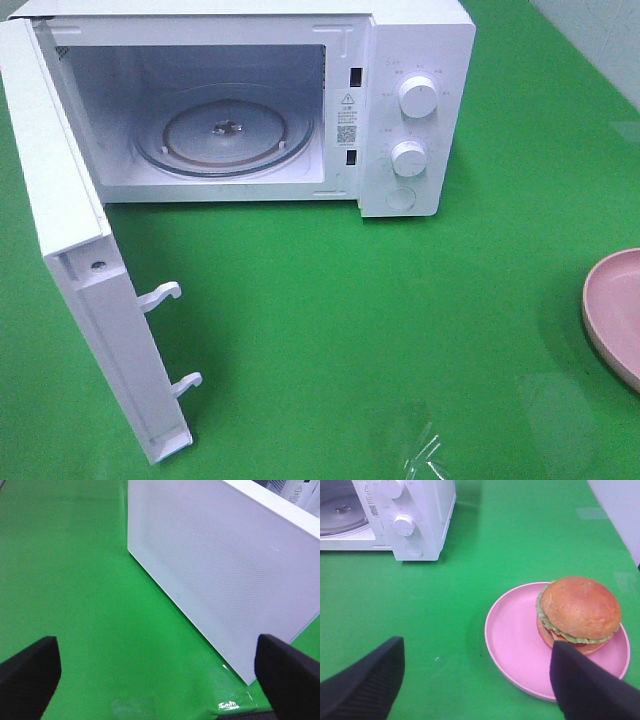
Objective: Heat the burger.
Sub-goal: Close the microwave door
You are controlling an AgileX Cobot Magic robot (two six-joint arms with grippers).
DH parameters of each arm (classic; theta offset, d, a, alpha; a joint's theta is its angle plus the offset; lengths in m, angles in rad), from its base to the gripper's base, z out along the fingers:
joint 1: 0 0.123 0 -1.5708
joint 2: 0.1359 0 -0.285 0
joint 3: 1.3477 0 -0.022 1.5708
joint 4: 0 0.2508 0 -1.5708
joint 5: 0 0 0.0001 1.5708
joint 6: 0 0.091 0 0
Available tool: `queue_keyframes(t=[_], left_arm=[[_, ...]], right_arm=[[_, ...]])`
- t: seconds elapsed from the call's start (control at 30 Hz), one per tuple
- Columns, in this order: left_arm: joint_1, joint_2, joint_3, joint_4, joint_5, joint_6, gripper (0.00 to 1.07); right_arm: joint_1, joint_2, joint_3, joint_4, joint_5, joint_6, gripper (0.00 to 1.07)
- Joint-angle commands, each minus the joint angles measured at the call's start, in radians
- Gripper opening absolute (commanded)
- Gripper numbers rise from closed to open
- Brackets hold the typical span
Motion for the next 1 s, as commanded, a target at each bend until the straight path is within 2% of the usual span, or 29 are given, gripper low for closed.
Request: queue_keyframes(t=[0.03, 0.37, 0.5, 0.57, 0.6, 0.63, 0.67, 0.7, 0.73, 0.8, 0.83, 0.87, 0.9, 0.93, 1.0], left_arm=[[0.0, -0.015, 0.004, -0.007, -0.015, 0.001, 0.98], [0.0, 0.005, -0.008, -0.009, -0.031, -0.005, 0.98], [0.0, 0.058, -0.039, -0.002, -0.08, -0.045, 0.93], [0.0, 0.142, -0.039, -0.003, -0.144, -0.049, 0.81], [0.0, 0.142, -0.039, -0.003, -0.144, -0.049, 0.81], [0.0, 0.167, -0.039, -0.003, -0.163, -0.049, 0.67], [0.0, 0.167, -0.039, -0.003, -0.163, -0.049, 0.67], [0.0, 0.21, -0.039, -0.003, -0.194, -0.049, 0.51], [0.0, 0.21, -0.039, -0.003, -0.194, -0.049, 0.51], [0.0, 0.303, -0.039, -0.003, -0.273, -0.049, 0.18], [0.0, 0.303, -0.039, -0.003, -0.273, -0.049, 0.18], [0.0, 0.328, -0.039, -0.003, -0.297, -0.049, 0.1], [0.0, 0.328, -0.039, -0.003, -0.297, -0.049, 0.1], [0.0, 0.373, -0.039, 0.0, -0.333, -0.047, 0.0], [0.0, 0.414, -0.03, 0.006, -0.379, -0.045, 0.0]], right_arm=[[-0.004, -0.026, 0.0, 0.002, -0.008, -0.01, 0.76], [-0.004, -0.026, 0.0, 0.002, -0.008, -0.01, 0.76], [-0.004, -0.026, 0.0, 0.002, -0.008, -0.01, 0.76], [-0.004, -0.026, 0.0, 0.002, -0.008, -0.01, 0.76], [-0.004, -0.026, 0.0, 0.002, -0.008, -0.01, 0.76], [-0.004, -0.026, 0.0, 0.002, -0.008, -0.01, 0.76], [-0.004, -0.026, 0.0, 0.002, -0.008, -0.01, 0.76], [-0.004, -0.026, 0.0, 0.002, -0.008, -0.01, 0.76], [-0.004, -0.026, 0.0, 0.002, -0.008, -0.01, 0.76], [-0.004, -0.026, 0.0, 0.002, -0.008, -0.01, 0.76], [-0.004, -0.026, 0.0, 0.002, -0.008, -0.01, 0.76], [-0.004, -0.026, 0.0, 0.002, -0.008, -0.01, 0.76], [-0.004, -0.026, 0.0, 0.002, -0.008, -0.01, 0.76], [-0.004, -0.026, 0.0, 0.002, -0.008, -0.01, 0.76], [-0.004, -0.026, 0.0, 0.002, -0.008, -0.01, 0.76]])
